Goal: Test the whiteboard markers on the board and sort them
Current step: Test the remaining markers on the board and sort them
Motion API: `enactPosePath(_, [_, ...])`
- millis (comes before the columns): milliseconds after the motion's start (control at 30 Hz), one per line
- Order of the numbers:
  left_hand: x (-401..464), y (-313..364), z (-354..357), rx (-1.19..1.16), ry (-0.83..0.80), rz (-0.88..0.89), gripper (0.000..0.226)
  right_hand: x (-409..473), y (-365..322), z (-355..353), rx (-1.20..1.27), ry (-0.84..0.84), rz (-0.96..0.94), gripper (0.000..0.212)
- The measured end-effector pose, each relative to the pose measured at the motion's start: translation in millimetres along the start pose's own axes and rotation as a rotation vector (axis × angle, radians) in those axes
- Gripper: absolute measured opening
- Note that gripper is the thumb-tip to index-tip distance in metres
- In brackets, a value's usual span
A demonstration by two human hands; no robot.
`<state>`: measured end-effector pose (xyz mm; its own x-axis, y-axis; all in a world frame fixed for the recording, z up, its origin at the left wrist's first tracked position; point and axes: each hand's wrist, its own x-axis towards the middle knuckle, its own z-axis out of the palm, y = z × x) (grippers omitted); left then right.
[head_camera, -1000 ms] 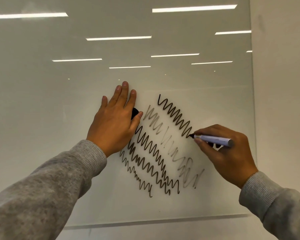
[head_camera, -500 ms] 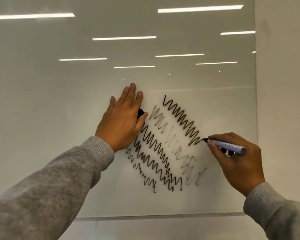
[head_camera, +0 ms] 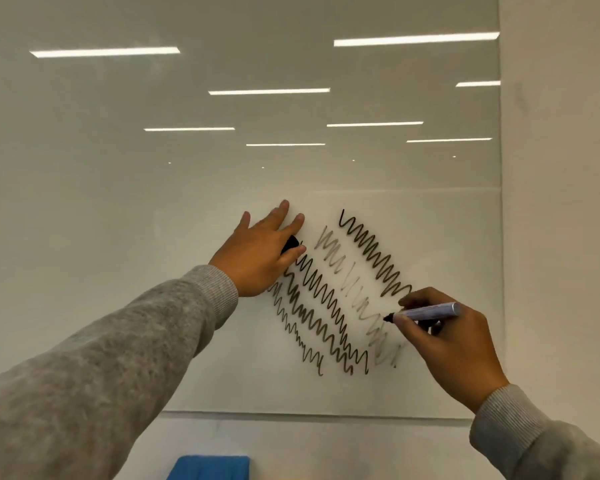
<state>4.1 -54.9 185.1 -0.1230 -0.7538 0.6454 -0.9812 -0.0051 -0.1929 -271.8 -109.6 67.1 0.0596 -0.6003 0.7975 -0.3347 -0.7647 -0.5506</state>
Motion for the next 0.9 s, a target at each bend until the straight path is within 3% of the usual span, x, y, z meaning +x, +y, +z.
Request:
enactPosePath(267, [-70.4, 6.0, -15.7, -0.168, 0.038, 0.024, 0.052, -8.6, -49.0, 18.2, 0.068, -0.147, 0.019, 0.053])
enactPosePath(467, [-143.3, 11.5, -5.5, -0.408, 0.111, -0.146, 0.025, -28.8, -70.8, 38.6, 0.212, -0.140, 0.023, 0.073])
enactPosePath(600, [-196.7, 5.1, 6.2, -0.806, 0.045, -0.383, 0.023, -54.8, -82.8, 61.8, 0.254, -0.214, 0.043, 0.071])
enactPosePath(733, [-230.8, -2.0, 30.3, -1.258, 0.081, -0.657, 0.038, -85.8, -91.8, 89.4, 0.388, -0.248, 0.081, 0.067])
enactPosePath(900, [-255.9, -6.5, 50.7, -1.374, 0.092, -0.727, 0.033, -116.2, -94.7, 120.6, 0.493, -0.258, 0.154, 0.064])
